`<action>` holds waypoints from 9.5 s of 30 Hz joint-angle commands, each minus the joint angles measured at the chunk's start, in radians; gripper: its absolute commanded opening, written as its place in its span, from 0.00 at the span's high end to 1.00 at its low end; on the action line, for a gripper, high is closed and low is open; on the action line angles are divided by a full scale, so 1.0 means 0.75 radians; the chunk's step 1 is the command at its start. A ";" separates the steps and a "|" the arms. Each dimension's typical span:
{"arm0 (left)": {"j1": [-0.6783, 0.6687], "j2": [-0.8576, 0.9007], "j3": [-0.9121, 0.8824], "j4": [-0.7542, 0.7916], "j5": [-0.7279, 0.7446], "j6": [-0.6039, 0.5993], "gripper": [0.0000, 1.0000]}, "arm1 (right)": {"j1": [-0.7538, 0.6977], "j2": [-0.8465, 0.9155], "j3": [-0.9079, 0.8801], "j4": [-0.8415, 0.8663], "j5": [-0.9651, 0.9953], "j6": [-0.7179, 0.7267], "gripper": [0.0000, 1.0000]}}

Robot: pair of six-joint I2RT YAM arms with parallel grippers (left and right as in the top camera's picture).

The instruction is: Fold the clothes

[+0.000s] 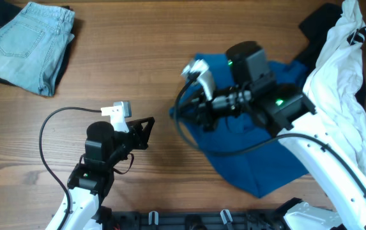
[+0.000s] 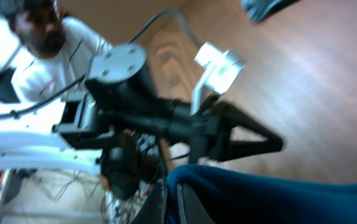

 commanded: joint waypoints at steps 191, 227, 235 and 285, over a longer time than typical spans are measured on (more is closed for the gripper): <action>0.785 0.341 0.910 -1.007 -0.382 -0.128 0.40 | -0.308 0.077 0.452 -0.748 0.298 -0.031 0.19; 0.600 0.340 0.910 -1.055 -0.316 -0.124 0.43 | 0.084 1.009 0.332 -0.259 -0.062 -0.200 0.01; 0.595 0.338 0.910 -1.056 -0.260 -0.123 0.43 | 0.068 1.088 0.332 -0.166 -0.095 -0.068 0.11; 0.577 0.338 0.910 -1.066 -0.238 -0.058 0.39 | -0.058 1.155 0.409 -0.301 1.042 -0.130 0.25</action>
